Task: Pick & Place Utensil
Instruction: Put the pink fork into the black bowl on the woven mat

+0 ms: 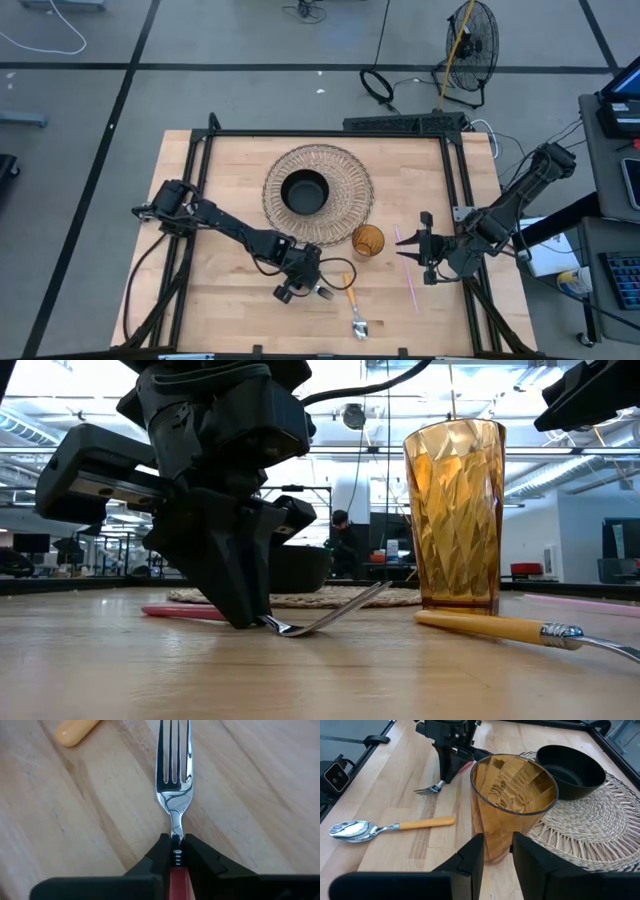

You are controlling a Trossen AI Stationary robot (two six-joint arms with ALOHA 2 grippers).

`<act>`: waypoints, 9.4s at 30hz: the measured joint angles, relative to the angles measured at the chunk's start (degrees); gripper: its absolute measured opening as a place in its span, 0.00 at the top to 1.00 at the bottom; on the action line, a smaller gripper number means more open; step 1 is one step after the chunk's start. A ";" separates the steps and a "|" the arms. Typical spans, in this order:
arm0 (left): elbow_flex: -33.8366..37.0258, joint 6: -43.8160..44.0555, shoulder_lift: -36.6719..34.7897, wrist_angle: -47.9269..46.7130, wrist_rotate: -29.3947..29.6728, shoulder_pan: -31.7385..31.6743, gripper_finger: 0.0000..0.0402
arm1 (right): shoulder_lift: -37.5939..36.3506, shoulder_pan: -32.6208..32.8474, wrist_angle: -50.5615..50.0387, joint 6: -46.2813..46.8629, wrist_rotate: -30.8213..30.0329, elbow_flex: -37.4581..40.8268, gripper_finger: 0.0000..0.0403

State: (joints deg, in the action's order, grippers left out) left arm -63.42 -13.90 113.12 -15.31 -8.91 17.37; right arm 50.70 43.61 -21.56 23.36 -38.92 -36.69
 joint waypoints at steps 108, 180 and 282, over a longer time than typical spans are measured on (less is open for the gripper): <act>-2.59 0.08 -1.64 -13.16 -1.01 -1.11 0.89 | -0.02 -0.02 0.13 -0.24 -0.02 0.00 0.78; -2.69 2.04 -6.34 -19.36 37.52 4.79 0.87 | -0.02 -0.02 0.09 -0.05 0.00 0.00 0.78; -2.71 -32.31 -12.98 -29.16 50.72 -21.49 0.90 | 0.00 -0.02 -0.09 -0.46 -0.02 -0.02 0.78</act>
State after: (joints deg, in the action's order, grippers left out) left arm -66.13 -46.21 100.14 -44.47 41.81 -4.12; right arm 50.70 43.59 -21.65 22.90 -38.94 -36.71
